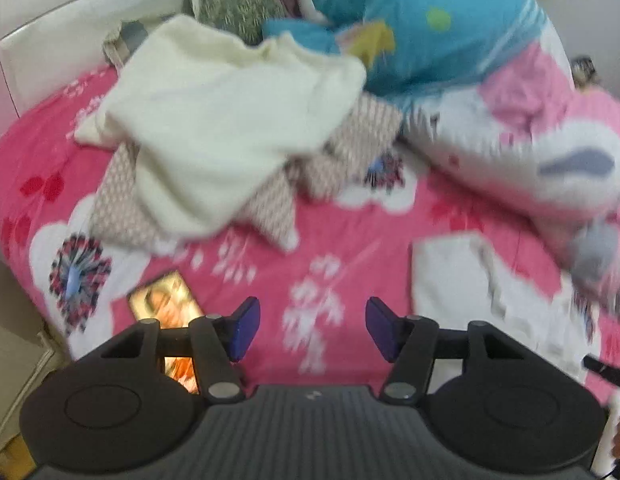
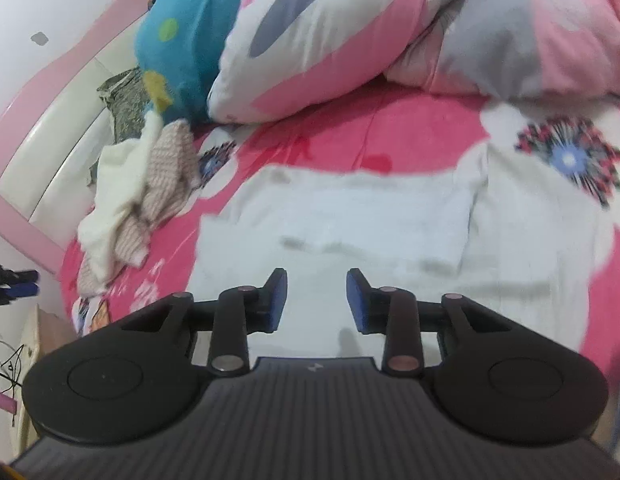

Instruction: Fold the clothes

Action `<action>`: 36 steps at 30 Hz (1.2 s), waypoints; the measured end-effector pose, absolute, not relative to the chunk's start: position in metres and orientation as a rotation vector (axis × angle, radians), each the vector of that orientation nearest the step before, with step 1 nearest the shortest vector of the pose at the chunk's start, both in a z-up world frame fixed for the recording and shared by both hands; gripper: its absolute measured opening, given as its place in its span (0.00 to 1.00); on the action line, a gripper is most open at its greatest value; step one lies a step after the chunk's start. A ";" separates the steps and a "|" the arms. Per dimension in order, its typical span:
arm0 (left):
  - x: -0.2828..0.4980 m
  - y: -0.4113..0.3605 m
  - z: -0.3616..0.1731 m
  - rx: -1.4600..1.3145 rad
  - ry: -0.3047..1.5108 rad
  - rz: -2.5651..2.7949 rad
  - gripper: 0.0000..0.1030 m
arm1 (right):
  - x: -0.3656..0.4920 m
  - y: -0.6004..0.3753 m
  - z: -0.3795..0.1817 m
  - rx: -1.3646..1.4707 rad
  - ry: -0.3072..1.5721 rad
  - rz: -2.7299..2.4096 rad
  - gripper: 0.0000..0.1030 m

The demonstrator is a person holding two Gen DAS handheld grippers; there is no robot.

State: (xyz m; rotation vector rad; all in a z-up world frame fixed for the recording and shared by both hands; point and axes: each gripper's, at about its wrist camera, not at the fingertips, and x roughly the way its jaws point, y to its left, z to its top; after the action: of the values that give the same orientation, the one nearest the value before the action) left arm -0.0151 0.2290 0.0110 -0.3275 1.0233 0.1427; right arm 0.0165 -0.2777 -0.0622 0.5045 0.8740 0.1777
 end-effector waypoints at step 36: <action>-0.125 0.139 -0.126 -0.092 1.448 -0.252 0.71 | -0.261 -0.173 -0.037 0.534 1.078 -0.401 0.86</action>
State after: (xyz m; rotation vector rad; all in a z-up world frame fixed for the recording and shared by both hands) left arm -0.1253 0.1391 -0.1261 -0.0916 1.4484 -0.2518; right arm -0.2614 -0.1734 -0.0366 0.5337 1.0777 -0.4011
